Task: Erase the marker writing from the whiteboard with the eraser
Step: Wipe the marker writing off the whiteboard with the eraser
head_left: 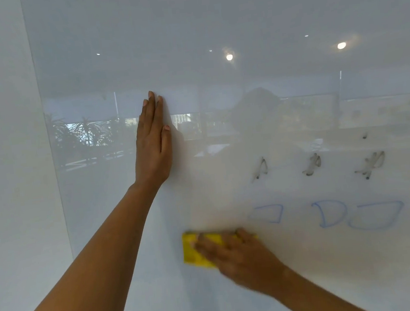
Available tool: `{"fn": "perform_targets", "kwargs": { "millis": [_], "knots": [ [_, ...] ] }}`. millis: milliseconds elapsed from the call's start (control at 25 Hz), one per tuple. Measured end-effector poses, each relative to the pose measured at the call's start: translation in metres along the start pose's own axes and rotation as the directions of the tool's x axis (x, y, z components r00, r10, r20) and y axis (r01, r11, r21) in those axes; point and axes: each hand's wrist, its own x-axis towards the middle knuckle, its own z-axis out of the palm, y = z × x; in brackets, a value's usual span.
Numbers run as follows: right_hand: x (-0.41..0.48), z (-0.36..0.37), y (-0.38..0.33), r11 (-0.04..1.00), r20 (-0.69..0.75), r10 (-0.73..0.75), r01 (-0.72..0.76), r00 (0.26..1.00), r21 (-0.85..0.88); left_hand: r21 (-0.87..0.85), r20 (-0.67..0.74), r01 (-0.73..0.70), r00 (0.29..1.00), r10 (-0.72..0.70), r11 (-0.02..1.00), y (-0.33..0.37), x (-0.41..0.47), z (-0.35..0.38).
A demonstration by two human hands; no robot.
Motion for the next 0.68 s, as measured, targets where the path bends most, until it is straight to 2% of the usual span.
{"fn": "perform_targets", "kwargs": {
  "millis": [80, 160, 200, 240, 360, 440, 520, 600, 680],
  "knots": [
    [0.027, -0.008, 0.038, 0.974, -0.071, 0.226, -0.227, 0.972, -0.006, 0.026, -0.013, 0.000, 1.000, 0.000, 1.000, 0.002, -0.001, 0.002],
    [0.055, -0.011, 0.056, 0.893, -0.125, 0.444, -0.449, 0.887, -0.016, 0.048, -0.032, 0.012, 0.999, -0.011, 0.999, 0.005, -0.001, 0.007],
    [0.063, -0.010, 0.054, 0.866, -0.121, 0.495, -0.500, 0.861, -0.013, 0.053, -0.041, 0.017, 0.999, -0.015, 0.998, 0.006, -0.002, 0.009],
    [0.066, -0.006, 0.046, 0.869, -0.110, 0.490, -0.495, 0.864, -0.012, 0.055, -0.048, 0.021, 0.999, -0.018, 0.998, 0.007, -0.002, 0.010],
    [0.045, 0.014, -0.010, 0.956, -0.028, 0.293, -0.293, 0.956, -0.006, 0.059, -0.055, 0.022, 0.998, -0.019, 0.998, 0.006, -0.002, 0.012],
    [0.013, 0.025, -0.050, 0.991, 0.127, 0.132, -0.134, 0.983, 0.005, 0.066, -0.056, 0.024, 0.998, -0.020, 0.998, 0.005, -0.003, 0.012],
    [-0.022, 0.021, -0.077, 0.997, 0.333, 0.008, -0.032, 0.943, 0.066, 0.073, -0.050, 0.019, 0.999, -0.015, 0.997, 0.004, -0.003, 0.011],
    [-0.058, 0.015, -0.094, 0.991, 0.427, -0.073, 0.020, 0.901, 0.129, 0.084, -0.036, 0.006, 0.999, -0.003, 0.996, 0.002, -0.004, 0.010],
    [-0.092, 0.007, -0.093, 0.984, 0.485, -0.082, -0.007, 0.871, 0.179, 0.092, -0.024, -0.003, 1.000, 0.005, 0.996, 0.000, -0.004, 0.008]
  ]
}}
